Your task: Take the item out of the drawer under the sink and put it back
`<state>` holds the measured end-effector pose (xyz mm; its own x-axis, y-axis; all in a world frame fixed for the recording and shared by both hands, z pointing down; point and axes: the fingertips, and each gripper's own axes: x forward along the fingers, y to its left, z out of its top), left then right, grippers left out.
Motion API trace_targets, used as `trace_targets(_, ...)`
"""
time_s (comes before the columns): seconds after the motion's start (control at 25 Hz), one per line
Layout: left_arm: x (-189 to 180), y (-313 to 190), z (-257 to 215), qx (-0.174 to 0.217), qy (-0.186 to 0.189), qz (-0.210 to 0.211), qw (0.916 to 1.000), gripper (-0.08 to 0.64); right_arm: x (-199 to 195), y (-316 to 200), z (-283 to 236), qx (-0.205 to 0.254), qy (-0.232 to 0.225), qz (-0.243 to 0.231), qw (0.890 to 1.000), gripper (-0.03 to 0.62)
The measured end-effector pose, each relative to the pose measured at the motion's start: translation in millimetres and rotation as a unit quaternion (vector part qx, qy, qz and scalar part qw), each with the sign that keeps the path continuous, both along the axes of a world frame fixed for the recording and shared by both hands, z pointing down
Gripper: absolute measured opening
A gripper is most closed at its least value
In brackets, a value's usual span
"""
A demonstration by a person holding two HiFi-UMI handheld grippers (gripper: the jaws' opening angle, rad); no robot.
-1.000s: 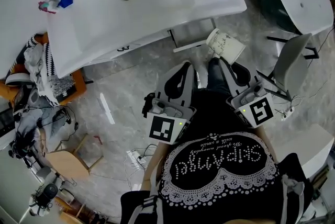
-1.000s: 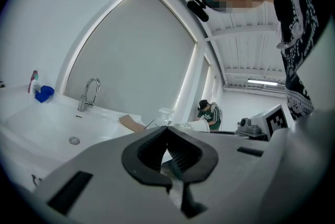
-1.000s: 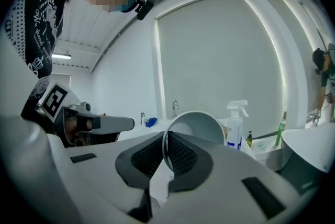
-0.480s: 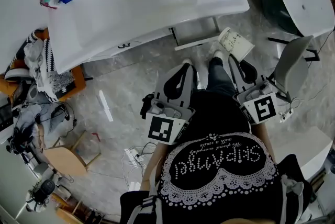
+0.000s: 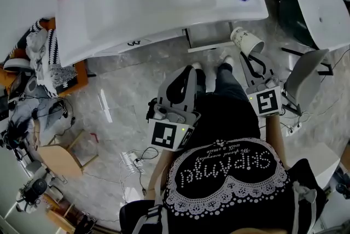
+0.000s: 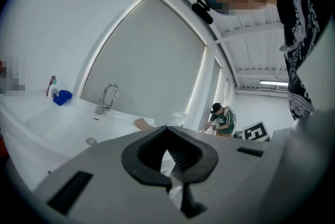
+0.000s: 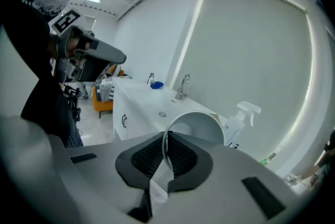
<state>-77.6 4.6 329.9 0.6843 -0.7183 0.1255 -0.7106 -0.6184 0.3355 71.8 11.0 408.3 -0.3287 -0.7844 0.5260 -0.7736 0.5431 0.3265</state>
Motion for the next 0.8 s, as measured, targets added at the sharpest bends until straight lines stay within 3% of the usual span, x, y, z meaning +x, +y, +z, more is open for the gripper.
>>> trace_targets(0.36, -22.9, -2.6, -5.6, 0.016, -0.007, -0.058, 0.9981, 0.003, -7.2, -18.6, 51.3, -0.031, 0.059, -0.068, 0.995, 0.023)
trace_targets(0.8, -44.6, 0.5, -2.4, 0.016, -0.022, -0.126, 0.9916, 0.003, -19.5, -38.8, 119.0, -0.077, 0.111, -0.151, 0.979, 0.023)
